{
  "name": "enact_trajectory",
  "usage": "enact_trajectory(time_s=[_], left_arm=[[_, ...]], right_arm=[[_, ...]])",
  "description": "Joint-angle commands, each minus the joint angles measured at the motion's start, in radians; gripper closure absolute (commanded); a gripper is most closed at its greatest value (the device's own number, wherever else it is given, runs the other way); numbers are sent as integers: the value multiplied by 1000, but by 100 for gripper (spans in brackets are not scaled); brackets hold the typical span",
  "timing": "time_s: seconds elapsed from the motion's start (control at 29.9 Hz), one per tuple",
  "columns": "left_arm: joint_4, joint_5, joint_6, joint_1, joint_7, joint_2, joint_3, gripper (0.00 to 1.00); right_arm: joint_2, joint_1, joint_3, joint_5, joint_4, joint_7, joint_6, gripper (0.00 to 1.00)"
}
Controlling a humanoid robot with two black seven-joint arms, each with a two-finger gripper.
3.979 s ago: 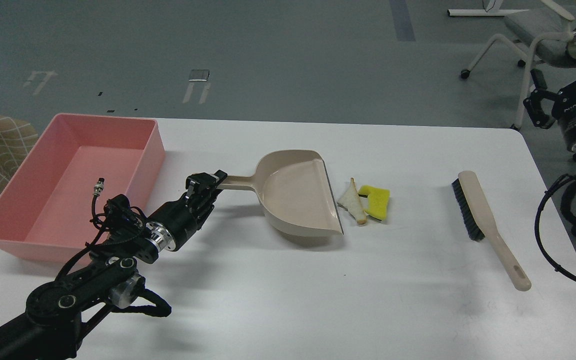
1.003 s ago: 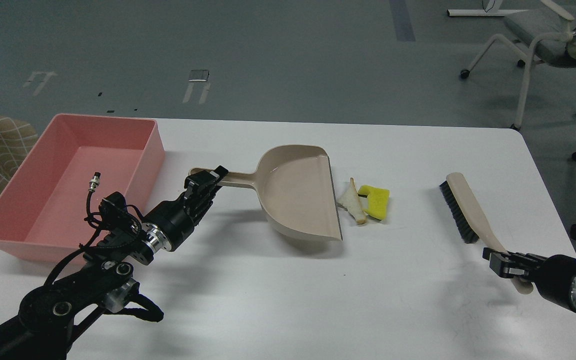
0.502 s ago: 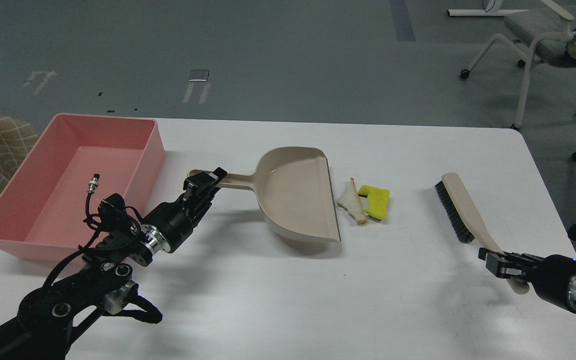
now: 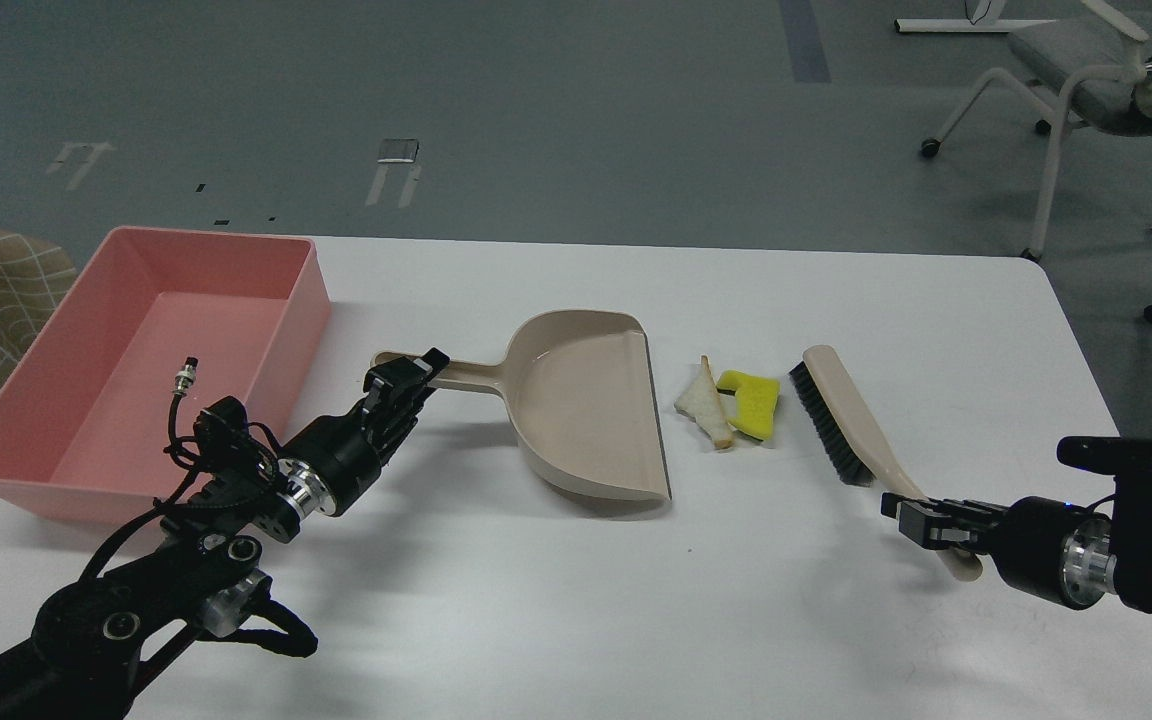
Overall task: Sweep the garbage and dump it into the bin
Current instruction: 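Sweep the sponge and scrap into the dustpan with the right-held brush, then lift the brush back and sweep again toward the dustpan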
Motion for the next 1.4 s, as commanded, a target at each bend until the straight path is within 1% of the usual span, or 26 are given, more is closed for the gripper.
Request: enact_trajectory(time_s=[0.0,0.03,0.13,0.2,0.27,0.4,0.53,0.67,0.77,0.87,0.97,1.0,1.1,1.2,1.3,1.37], left_arm=[[1,0,0,-2,0,-3,1,100],[1,0,0,-2,0,-3,1,100],[1,0,0,-2,0,-5,1,100],[1,0,0,-4,0,-6,1,100],[1,0,2,-4,0,-8,1,100],[1,-2,0,-4,0,-6,1,100],[1,0,0,-8,0,-14,1,100],[1,-2,0,-11,0,-15,0,100],[1,0,0,-16,2,-15,1,100],[1,0,0,-19,0,-15,1,100],[1,-2,0,-18,2,-15,1,100],[1,-2,0,-18,0,-15,1,100],[1,0,0,-15,0,-15,1,100],[1,-2,2,-11,2,-18,1,100],[3,0,5,-13,6,-15,3,100],[9,0,11,-13,6,-11,6,100]], right_arm=[[24,48,-3,3,22,-2,41,100],[26,57,-3,3,27,-5,52,100],[55,83,-3,3,38,-36,95,100],[120,108,-3,3,41,-83,125,100],[171,125,-9,3,39,-109,145,100],[237,182,-47,3,29,-135,145,100],[324,264,-129,1,-5,-163,145,100],[397,292,-144,4,-11,-188,145,100],[424,298,-136,9,-8,-191,145,100],[427,304,-91,14,13,-191,145,100],[405,303,-32,15,61,-191,145,100],[389,301,-18,17,70,-189,145,100],[291,288,43,47,97,-182,145,100],[208,271,51,78,99,-180,145,100],[165,240,52,80,95,-177,145,100],[157,209,55,80,96,-177,145,100]])
